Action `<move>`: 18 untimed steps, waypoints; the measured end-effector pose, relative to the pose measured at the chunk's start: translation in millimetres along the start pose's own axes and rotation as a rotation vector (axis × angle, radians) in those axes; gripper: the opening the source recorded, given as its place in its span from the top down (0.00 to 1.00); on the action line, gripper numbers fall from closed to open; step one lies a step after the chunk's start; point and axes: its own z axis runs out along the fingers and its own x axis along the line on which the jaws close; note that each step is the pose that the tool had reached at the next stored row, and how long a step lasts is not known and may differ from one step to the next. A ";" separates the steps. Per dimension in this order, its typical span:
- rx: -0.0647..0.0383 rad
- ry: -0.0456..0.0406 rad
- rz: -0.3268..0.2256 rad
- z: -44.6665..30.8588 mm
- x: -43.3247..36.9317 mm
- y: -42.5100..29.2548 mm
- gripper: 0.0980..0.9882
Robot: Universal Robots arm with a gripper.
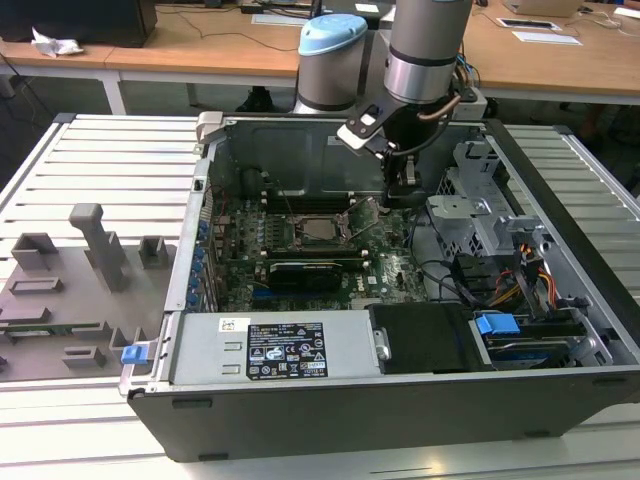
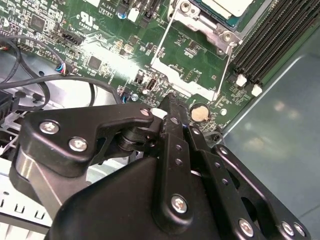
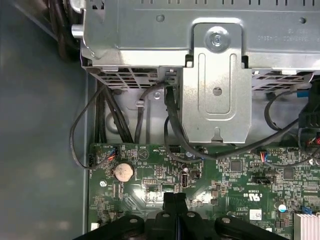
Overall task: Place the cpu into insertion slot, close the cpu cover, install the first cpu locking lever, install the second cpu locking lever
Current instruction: 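Close the cpu cover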
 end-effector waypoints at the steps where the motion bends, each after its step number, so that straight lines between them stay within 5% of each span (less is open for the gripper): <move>1: 0.000 0.0000 0.000 1.1 0.0 0.0 0.99; 18: 0.000 0.0001 -0.001 5.2 0.3 -22.7 0.99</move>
